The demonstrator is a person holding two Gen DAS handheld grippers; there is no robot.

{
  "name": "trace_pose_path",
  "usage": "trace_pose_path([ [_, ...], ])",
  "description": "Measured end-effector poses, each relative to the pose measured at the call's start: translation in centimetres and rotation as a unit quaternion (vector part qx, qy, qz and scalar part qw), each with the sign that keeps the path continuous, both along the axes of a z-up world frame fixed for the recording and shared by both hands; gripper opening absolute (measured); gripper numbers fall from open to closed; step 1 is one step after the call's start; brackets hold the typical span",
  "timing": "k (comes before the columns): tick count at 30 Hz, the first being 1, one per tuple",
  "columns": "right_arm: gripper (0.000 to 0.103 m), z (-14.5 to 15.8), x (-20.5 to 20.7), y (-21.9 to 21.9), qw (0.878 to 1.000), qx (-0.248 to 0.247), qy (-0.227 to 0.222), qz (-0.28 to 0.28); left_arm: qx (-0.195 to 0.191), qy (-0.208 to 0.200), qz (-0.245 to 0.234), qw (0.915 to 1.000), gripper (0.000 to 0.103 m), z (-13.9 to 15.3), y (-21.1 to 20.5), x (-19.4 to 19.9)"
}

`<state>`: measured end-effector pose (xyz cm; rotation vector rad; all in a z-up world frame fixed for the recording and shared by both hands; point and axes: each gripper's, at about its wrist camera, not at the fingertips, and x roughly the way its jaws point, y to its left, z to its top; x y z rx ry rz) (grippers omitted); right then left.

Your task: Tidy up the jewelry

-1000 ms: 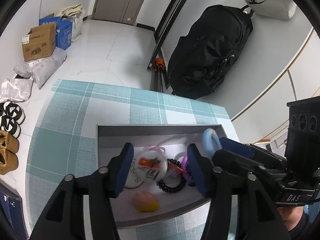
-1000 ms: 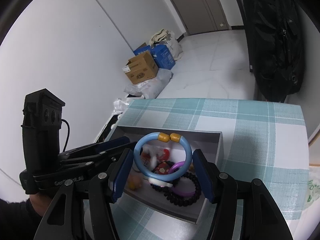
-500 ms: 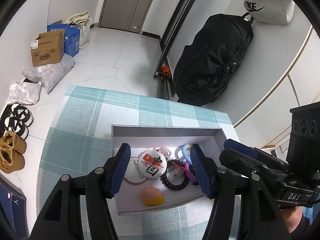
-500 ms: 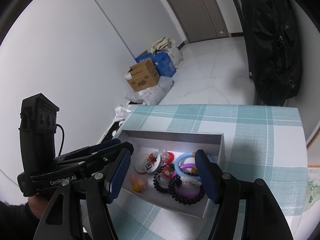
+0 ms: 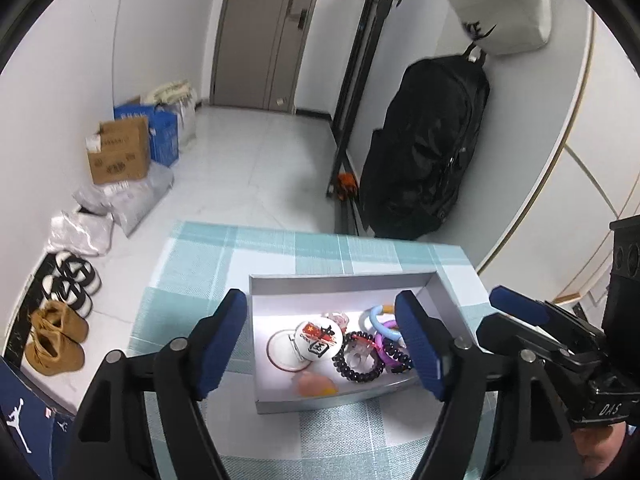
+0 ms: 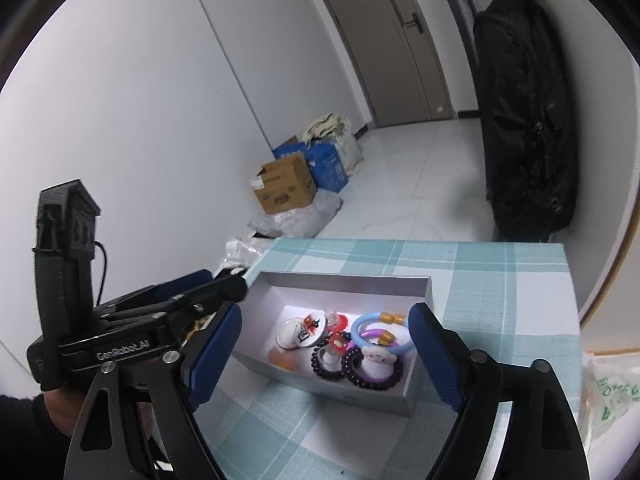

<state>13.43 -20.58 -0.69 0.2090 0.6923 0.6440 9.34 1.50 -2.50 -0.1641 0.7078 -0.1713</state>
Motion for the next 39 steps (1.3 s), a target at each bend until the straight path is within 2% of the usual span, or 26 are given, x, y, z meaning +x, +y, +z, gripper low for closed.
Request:
trace_pose_path([
  [3, 0.099, 0.2, -0.8, -0.2, 1.0, -0.003, -0.007, -0.008, 0.022, -0.025, -0.001, 0.9994, 0.077, 0.6, -0.2, -0.9],
  [8, 0.103, 0.6, -2.1, -0.9, 0.999, 0.0, -0.02, -0.028, 0.028, -0.043, 0.008, 0.9987, 0.083, 0.7, 0.1, -2.7],
  [22, 0.103, 1.5, -7.3, -1.0, 0.996, -0.007, -0.08, -0.036, 0.031, -0.049, 0.028, 0.9979, 0.084, 0.9, 0.2, -5.8],
  [39, 0.103, 1.3, -9.0, -1.2, 0.995, -0.016, -0.086, -0.044, 0.043, -0.064, 0.024, 0.9968, 0.084, 1.2, -0.3, -7.2],
])
